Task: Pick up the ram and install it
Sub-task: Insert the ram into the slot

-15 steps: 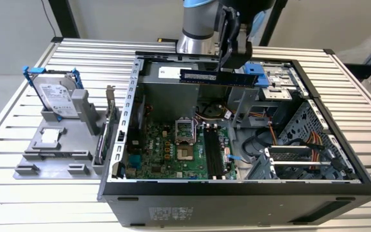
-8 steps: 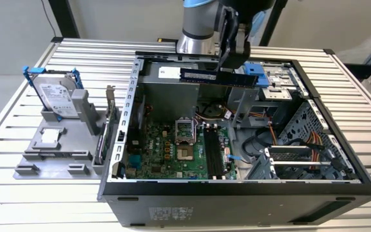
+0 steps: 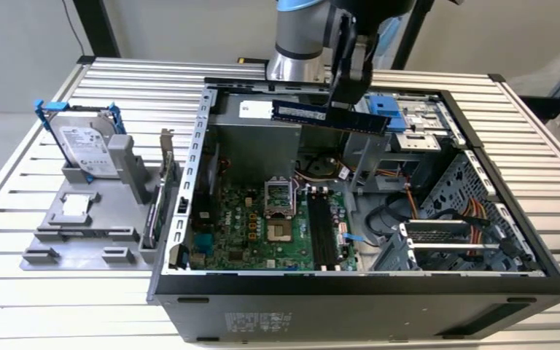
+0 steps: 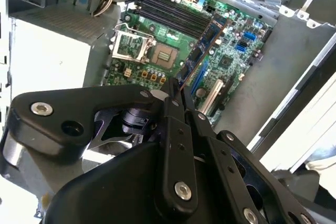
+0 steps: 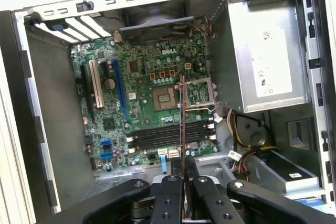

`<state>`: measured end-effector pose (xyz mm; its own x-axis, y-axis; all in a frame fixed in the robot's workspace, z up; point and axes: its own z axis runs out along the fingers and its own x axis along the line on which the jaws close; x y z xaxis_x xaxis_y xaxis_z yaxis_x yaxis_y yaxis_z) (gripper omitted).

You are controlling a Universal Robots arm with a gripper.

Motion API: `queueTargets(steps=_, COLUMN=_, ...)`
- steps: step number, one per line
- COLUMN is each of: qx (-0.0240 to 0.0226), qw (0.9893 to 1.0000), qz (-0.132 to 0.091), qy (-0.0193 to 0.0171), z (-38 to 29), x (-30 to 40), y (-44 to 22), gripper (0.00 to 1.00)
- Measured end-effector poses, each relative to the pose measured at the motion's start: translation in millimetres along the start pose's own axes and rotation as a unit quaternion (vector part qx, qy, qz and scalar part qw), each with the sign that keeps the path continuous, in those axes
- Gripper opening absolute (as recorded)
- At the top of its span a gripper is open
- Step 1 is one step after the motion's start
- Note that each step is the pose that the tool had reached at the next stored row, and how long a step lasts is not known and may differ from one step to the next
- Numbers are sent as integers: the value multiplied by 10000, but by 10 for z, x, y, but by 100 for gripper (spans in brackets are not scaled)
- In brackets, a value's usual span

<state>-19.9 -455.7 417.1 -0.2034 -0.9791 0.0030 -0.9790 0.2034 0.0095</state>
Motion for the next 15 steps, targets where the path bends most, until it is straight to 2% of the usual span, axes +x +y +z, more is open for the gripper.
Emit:
queueTargets(steps=6, qx=-1, qw=9997, qz=264, qy=-2, z=0, x=0, y=0, gripper=0)
queueTargets(steps=15, qx=-2, qw=9982, qz=597, qy=-5, z=0, x=0, y=0, gripper=0)
